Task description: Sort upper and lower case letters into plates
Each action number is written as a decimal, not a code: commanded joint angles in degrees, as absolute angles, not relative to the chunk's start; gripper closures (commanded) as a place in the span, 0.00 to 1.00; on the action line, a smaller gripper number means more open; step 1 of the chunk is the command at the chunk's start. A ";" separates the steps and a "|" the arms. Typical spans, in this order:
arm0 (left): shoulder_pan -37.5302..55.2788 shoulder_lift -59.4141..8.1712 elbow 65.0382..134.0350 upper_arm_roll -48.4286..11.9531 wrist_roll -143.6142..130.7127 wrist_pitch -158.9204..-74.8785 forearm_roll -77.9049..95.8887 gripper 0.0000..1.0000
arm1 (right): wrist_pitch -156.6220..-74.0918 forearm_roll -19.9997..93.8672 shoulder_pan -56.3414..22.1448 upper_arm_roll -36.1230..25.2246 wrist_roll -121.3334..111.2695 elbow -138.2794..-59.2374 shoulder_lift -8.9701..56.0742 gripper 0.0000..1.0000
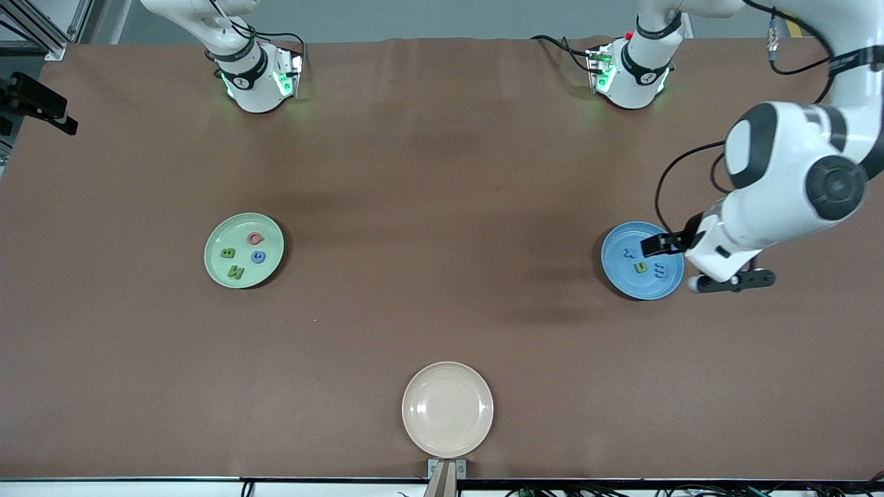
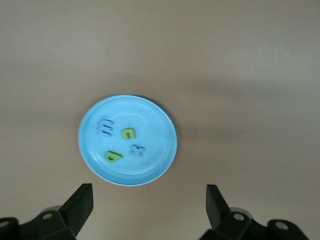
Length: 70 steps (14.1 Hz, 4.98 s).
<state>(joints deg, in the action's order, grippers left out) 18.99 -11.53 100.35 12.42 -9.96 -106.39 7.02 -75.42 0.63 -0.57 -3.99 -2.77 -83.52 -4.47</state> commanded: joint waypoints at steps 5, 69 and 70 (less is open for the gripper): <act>11.17 4.11 101.60 12.48 -3.26 -100.55 5.80 0.01 | -74.88 2.99 0.61 -3.51 -2.55 -83.85 -5.45 0.00; 1.14 1.14 87.45 1.67 -2.29 -94.22 2.55 0.00 | -73.21 1.05 0.44 -3.43 -2.64 -84.20 -5.36 0.00; 1.14 1.14 87.45 1.58 -2.29 -94.22 2.55 0.00 | -73.13 1.05 0.44 -3.43 -2.64 -84.20 -5.36 0.00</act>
